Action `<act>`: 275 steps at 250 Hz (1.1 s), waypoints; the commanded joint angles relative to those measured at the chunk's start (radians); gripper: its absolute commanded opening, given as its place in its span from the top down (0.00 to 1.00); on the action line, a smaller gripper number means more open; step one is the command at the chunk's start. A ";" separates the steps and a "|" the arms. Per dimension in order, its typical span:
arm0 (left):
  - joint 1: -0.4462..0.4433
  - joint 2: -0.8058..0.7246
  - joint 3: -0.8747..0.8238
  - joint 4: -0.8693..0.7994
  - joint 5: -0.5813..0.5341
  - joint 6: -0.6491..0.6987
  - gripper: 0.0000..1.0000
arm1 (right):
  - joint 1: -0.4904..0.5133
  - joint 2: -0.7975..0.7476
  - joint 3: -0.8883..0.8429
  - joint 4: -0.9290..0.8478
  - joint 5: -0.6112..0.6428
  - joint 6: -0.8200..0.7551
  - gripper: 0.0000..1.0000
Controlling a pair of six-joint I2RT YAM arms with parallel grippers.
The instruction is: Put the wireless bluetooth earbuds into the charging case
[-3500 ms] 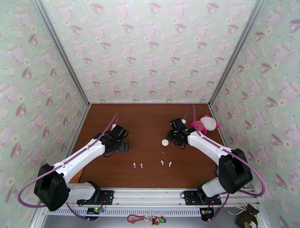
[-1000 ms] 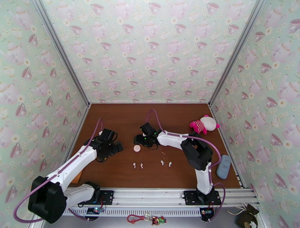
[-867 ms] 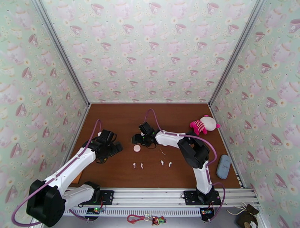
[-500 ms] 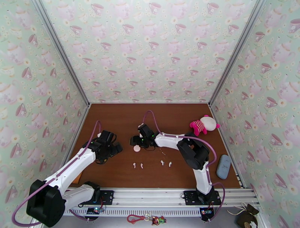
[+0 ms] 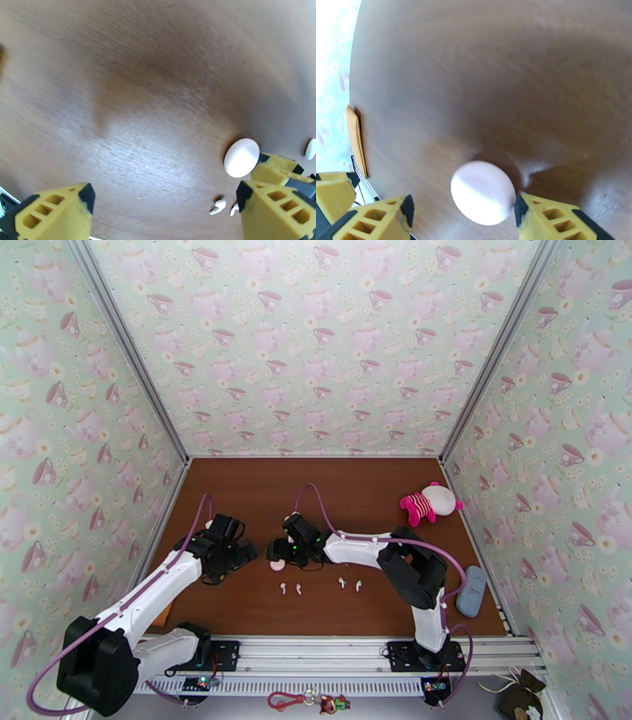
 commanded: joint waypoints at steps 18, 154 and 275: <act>-0.012 0.022 0.013 0.010 0.048 -0.022 0.00 | -0.035 -0.143 -0.038 -0.073 0.053 -0.005 0.26; -0.237 0.248 0.143 0.069 0.054 -0.128 0.00 | -0.159 -0.660 -0.119 -0.440 0.386 -0.283 0.18; -0.266 0.521 0.351 -0.053 0.128 -0.089 0.05 | -0.160 -0.902 -0.102 -0.590 0.496 -0.369 0.17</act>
